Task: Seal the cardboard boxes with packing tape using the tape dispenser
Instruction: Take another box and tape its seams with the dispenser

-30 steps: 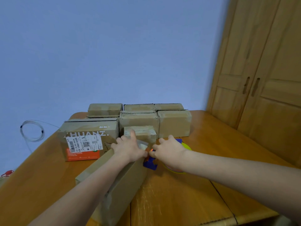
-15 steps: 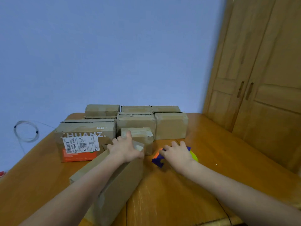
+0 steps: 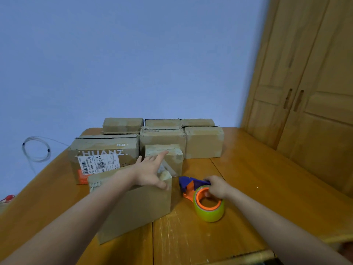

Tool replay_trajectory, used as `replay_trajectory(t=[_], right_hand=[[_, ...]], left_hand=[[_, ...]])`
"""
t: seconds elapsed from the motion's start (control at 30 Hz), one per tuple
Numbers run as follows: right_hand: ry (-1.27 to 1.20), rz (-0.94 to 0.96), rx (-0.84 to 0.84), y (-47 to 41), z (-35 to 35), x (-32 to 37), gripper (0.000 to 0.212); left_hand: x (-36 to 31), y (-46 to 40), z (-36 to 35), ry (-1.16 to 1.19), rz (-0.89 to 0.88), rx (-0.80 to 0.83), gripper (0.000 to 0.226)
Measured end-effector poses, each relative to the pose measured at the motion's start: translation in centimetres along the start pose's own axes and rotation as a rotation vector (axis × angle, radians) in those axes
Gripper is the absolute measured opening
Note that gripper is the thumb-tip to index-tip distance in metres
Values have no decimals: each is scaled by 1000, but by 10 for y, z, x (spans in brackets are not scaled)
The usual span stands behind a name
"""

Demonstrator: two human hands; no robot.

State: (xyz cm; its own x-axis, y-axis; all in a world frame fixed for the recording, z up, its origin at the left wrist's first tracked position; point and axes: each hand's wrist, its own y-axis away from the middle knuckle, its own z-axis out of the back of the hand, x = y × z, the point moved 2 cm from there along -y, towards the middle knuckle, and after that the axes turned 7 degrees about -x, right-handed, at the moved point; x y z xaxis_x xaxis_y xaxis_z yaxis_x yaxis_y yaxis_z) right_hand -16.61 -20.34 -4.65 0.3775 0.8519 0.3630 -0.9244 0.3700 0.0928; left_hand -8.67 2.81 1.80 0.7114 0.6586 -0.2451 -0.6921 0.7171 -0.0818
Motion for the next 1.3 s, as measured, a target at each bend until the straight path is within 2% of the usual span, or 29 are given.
replay_trajectory(t=[0.13,0.23,0.33,0.4,0.5,0.67,0.83,0.97,1.03,1.1,1.2,1.3], right_hand=[[116,51,10,-2,-3,-2,56],[101,132,55,-2,7,4,64],[0,285,-106,3,27,23,67],[-150,408,-186,12,34,44,65],[-280,551,-219,28,34,73,67],[-273,651,-247,31,4,82,72],[-368,589,-190,31,-22,75,78],[-645,486,49,43,-37,77,84],[-659,479,131,44,-34,74,84],[-616,477,120,34,-20,70,81],[-700,445,45,28,-7,76,75],[-760,459,68,37,-19,90,73]], left_hand=[[0,1,-1,-7,-13,11,127],[-1,2,-2,-44,7,-19,128],[-3,4,-7,-85,34,-43,126],[-4,4,-10,-107,46,-55,124],[-5,5,-8,-89,-5,-46,122],[-5,11,-5,-2,-45,-9,124],[-3,12,-6,61,-26,-27,129],[-3,13,-6,82,-36,-45,130],[-3,13,-6,90,-39,-49,131],[-3,13,-7,103,-37,-45,132],[-2,13,-6,128,-32,-53,133],[1,13,-6,123,-31,-67,134]])
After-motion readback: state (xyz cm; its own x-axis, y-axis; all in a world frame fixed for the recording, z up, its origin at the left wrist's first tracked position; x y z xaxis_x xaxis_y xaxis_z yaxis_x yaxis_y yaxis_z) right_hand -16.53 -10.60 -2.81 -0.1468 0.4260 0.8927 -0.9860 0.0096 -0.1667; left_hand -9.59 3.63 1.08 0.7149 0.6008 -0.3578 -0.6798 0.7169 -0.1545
